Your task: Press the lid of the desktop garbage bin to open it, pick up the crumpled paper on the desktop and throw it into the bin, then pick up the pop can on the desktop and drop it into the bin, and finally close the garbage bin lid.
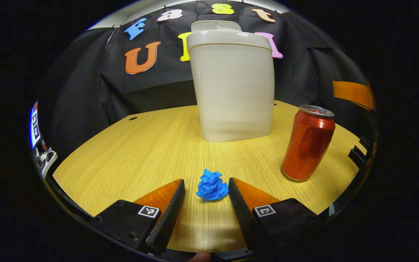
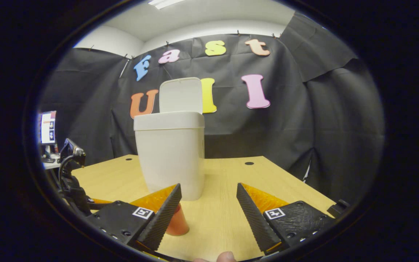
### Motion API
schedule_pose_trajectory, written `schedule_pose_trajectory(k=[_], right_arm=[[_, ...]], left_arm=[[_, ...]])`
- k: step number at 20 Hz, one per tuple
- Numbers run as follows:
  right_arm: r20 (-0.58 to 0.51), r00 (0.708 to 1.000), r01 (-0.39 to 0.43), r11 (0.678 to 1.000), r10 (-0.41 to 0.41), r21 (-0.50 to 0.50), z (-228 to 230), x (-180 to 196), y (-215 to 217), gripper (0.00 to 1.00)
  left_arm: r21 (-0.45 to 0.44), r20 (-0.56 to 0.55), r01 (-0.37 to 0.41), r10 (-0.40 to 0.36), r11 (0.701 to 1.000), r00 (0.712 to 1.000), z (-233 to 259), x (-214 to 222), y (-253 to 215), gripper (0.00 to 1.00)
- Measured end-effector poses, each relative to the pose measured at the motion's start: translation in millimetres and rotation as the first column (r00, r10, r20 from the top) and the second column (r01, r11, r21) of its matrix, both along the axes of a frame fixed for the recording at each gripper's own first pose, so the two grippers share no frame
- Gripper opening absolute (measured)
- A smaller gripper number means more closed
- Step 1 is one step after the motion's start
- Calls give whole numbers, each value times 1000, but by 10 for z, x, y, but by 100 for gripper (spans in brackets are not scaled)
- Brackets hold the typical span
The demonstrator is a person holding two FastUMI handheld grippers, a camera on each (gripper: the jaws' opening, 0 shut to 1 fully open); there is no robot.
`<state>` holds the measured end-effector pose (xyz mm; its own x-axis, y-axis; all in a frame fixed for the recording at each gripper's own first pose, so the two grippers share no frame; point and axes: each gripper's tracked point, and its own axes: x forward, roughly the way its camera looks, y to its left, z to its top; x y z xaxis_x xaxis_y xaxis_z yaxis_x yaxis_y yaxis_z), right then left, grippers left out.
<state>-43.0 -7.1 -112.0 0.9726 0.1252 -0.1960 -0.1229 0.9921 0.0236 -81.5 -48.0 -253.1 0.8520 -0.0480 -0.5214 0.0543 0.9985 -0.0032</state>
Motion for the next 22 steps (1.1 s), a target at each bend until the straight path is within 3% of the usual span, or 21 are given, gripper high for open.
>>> schedule_pose_trajectory(k=[6,12,22], right_arm=[[-7,1000,-2,1000,2,13,-53,-37,-8,96],[-16,999,-30,999,30,17,-95,-65,114,94],[-17,998,-57,998,57,-2,-83,-173,284,94]], left_arm=[[-57,12,9,-8,998,1000,-11,9,-101,55],[-73,28,11,-9,997,1000,12,35,-94,40],[-114,66,14,-7,993,998,130,87,-77,28]])
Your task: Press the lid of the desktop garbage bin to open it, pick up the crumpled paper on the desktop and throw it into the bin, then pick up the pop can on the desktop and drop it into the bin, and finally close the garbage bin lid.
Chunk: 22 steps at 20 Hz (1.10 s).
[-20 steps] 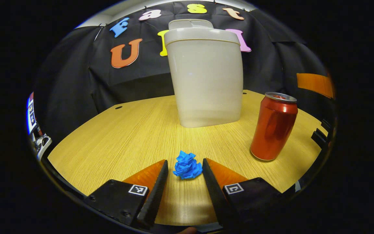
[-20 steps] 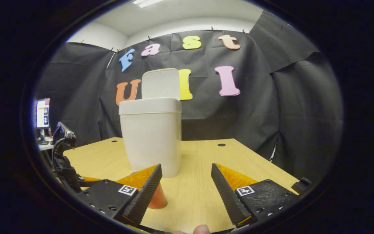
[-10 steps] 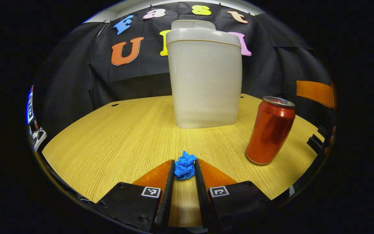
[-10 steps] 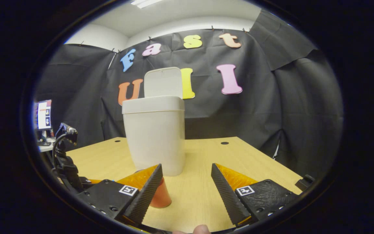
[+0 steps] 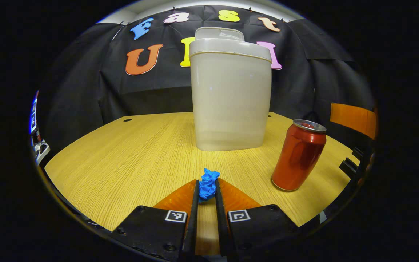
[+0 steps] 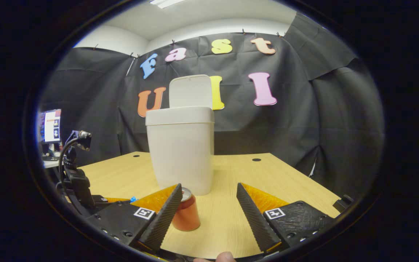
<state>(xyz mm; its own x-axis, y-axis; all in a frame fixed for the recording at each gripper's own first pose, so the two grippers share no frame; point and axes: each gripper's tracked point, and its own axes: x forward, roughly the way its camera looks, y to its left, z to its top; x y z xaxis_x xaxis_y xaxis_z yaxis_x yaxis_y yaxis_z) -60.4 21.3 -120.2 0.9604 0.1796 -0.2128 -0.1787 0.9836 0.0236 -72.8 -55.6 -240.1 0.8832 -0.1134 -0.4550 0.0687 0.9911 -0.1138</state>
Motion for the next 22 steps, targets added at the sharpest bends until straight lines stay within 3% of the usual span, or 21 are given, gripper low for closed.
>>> schedule_pose_trajectory(k=[11,16,17,22], right_arm=[[-31,999,-34,999,33,-18,-156,-170,300,94],[-110,993,-46,998,41,-45,-528,-195,442,93],[-125,992,-40,998,34,-42,-584,-182,439,94],[-213,977,-22,999,13,-38,-869,-70,452,95]], left_arm=[[-3,217,-63,62,998,974,950,281,361,28],[-18,284,-75,77,997,956,1261,325,475,27],[-15,295,-79,80,997,952,1309,338,513,31],[-11,337,-101,99,995,936,1480,376,687,27]])
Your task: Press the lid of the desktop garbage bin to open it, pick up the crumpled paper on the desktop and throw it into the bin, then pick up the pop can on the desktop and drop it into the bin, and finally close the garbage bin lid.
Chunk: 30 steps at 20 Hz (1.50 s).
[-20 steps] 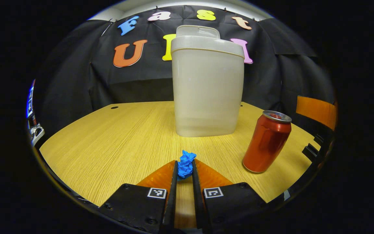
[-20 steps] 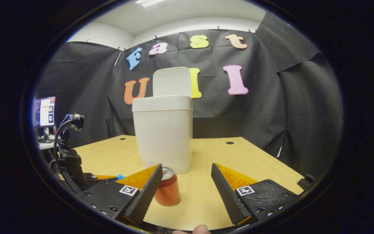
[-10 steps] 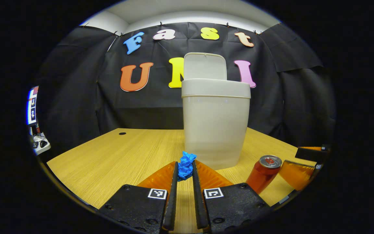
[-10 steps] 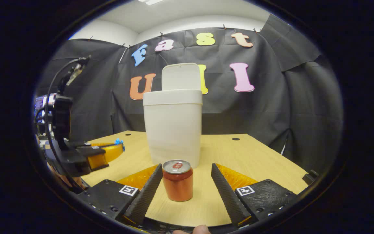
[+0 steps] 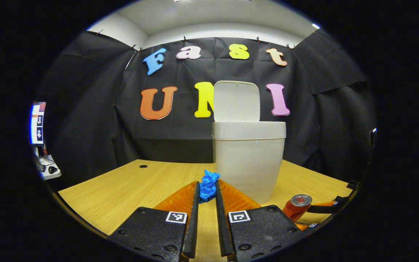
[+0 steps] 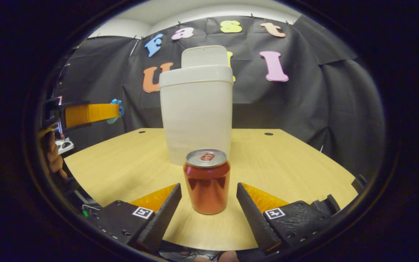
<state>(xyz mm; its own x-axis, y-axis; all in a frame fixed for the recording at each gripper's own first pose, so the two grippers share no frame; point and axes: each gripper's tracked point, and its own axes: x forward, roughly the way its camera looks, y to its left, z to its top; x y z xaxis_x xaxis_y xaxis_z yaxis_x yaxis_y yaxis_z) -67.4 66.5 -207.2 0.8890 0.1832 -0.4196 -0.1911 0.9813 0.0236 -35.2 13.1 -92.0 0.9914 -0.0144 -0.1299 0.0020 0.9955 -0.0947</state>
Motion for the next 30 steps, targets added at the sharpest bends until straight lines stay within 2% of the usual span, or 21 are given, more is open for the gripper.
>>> schedule_pose_trajectory(k=[5,15,17,18,21,27,28,30], right_arm=[[-91,996,13,1000,-13,7,-242,94,32,94],[-155,988,27,1000,-26,7,-389,207,22,93],[-152,988,32,999,-30,15,-365,212,23,90],[-149,988,33,999,-31,13,-363,207,20,84],[-116,993,18,1000,-16,18,-265,214,2,83],[-37,999,15,998,-13,55,8,276,-100,82],[-39,999,13,998,-11,63,5,276,-107,82],[-38,999,4,996,0,87,21,289,-110,82]], left_arm=[[-26,29,-15,16,1000,999,141,79,107,28],[-14,51,-5,6,1000,999,213,241,122,27],[-15,55,0,0,1000,998,250,277,110,27],[-11,63,-3,4,1000,998,281,312,138,27],[-11,93,3,-2,1000,996,444,433,135,27],[-11,195,26,-23,1000,981,1083,783,93,27],[-11,211,31,-28,999,977,1199,853,74,31],[-15,233,48,-43,999,971,1370,991,30,27]])
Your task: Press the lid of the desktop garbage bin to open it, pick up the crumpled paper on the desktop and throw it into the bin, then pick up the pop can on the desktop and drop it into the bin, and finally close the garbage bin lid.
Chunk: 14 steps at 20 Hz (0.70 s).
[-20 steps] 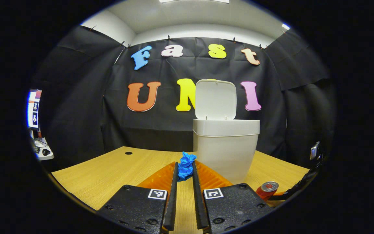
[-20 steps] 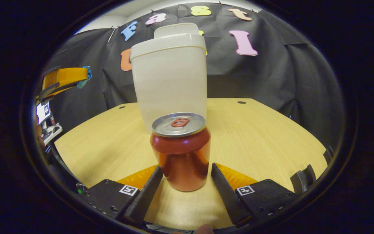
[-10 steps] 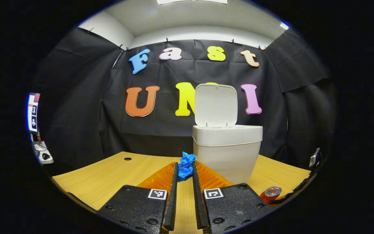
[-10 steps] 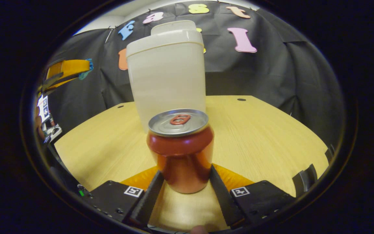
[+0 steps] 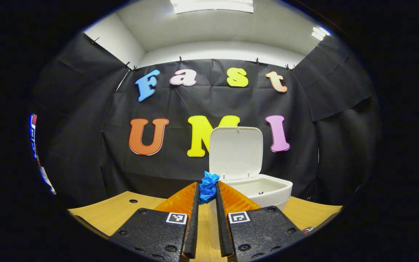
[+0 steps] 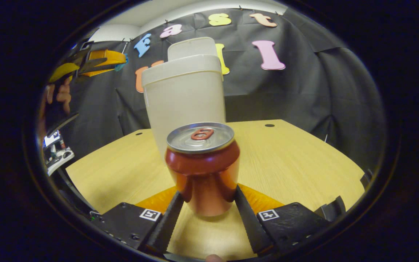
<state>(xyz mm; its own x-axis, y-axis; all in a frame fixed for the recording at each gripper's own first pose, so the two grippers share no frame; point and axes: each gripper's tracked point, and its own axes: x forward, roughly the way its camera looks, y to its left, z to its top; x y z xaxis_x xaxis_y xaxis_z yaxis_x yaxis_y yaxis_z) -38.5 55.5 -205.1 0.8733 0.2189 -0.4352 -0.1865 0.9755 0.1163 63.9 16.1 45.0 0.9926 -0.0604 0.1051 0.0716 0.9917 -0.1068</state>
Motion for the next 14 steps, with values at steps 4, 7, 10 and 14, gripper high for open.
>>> schedule_pose_trajectory(k=[4,7,10,14], right_arm=[[26,1000,-3,1000,3,7,72,35,-99,82],[37,999,10,1000,-11,26,92,82,-202,82],[7,1000,-2,999,2,50,-5,91,-224,81],[-19,1000,-10,997,11,72,-44,68,-217,81]], left_arm=[[-13,16,30,-29,999,999,229,296,-115,27],[-40,0,69,-69,997,998,266,509,-311,27],[-32,-38,96,-97,995,995,182,713,-494,31],[-5,-82,113,-113,994,990,103,873,-653,25]])
